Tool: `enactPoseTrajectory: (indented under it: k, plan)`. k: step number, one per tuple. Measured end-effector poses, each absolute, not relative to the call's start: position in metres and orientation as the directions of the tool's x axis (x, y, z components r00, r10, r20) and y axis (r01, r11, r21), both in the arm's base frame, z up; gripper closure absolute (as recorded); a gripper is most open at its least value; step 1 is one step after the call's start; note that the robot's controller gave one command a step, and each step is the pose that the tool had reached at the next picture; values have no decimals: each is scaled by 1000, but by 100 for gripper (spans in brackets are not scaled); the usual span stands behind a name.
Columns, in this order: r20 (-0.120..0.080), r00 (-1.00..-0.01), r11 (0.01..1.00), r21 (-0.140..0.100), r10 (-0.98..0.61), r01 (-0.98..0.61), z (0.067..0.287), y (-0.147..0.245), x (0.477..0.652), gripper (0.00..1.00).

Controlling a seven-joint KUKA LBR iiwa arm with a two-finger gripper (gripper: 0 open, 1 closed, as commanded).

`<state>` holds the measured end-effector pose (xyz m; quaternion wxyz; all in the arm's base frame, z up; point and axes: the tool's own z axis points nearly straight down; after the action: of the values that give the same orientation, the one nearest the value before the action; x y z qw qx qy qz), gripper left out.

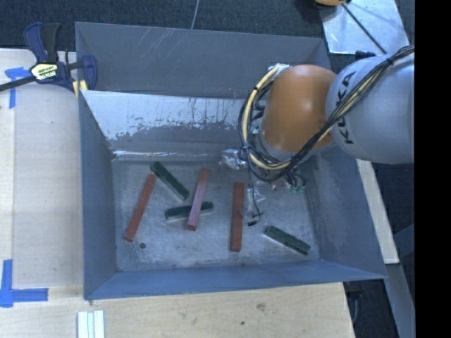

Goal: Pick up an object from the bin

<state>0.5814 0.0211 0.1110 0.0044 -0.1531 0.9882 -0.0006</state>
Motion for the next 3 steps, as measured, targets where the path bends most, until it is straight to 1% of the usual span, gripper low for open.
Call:
enactPoseTrajectory:
  k: [1, 2, 3]
  plan:
    - [1, -941, 941, 4, -337, -337, 91, 28, 605, 0]
    - [-6, -939, 939, -1, -345, -345, 94, 17, 615, 0]
    - [-4, -906, 906, -1, -424, -424, 71, -16, 611, 100]
